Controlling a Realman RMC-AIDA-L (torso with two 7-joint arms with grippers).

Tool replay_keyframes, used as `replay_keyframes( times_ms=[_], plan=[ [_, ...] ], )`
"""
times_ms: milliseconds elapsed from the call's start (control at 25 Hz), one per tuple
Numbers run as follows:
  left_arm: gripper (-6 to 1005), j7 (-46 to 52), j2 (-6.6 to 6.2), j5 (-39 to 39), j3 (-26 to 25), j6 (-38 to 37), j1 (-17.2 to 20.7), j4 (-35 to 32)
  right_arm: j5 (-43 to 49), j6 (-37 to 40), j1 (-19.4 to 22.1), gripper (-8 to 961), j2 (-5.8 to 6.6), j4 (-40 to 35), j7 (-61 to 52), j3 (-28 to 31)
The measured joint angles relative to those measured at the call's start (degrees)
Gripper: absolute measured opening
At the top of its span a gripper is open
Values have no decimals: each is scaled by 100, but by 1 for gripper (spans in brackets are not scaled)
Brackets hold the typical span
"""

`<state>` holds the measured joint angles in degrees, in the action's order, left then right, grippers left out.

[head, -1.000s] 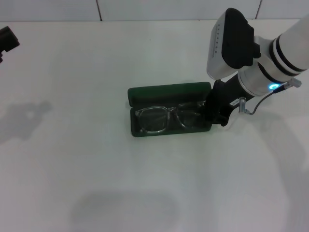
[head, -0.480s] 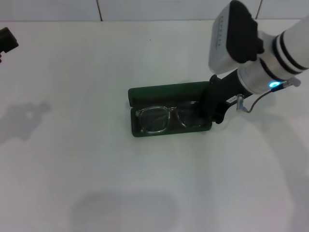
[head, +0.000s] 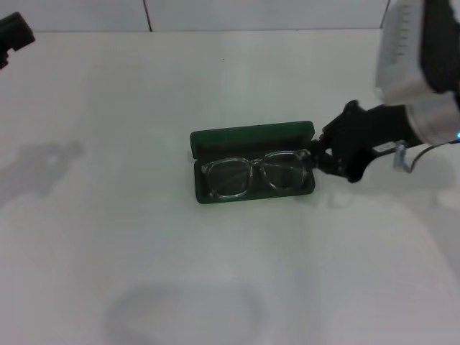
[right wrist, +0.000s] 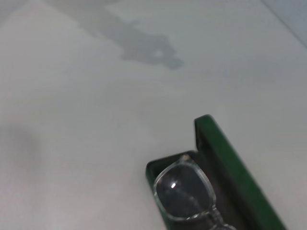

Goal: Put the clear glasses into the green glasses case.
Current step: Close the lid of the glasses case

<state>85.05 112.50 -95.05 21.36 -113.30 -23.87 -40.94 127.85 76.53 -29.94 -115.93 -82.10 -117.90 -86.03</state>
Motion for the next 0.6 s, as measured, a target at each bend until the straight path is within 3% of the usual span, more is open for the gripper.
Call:
replay_keyframes(
  times_ms=[320,400,440,480,600],
  plan=[
    [91,272,-30,-80,169,138,-367,-7,-815,798,1063,150,31,-1116,415,1238],
    [91,369,-43,-131,393,310,-529,-9,-1001,917,1249,151,28,-1210,545,1517],
    [91,406,-41,-161,527,405,-617,-8,-1369,1138,1565,151,20,-1286,735,2112],
    [91,438,-28,-190,697,544,-706,-8,-1428,1191,1625,151,20,-1284,759,2259],
    [93,481,72,-280,1252,1039,-976,17,-1640,1519,1822,151,11,-1059,853,3108]
  ],
)
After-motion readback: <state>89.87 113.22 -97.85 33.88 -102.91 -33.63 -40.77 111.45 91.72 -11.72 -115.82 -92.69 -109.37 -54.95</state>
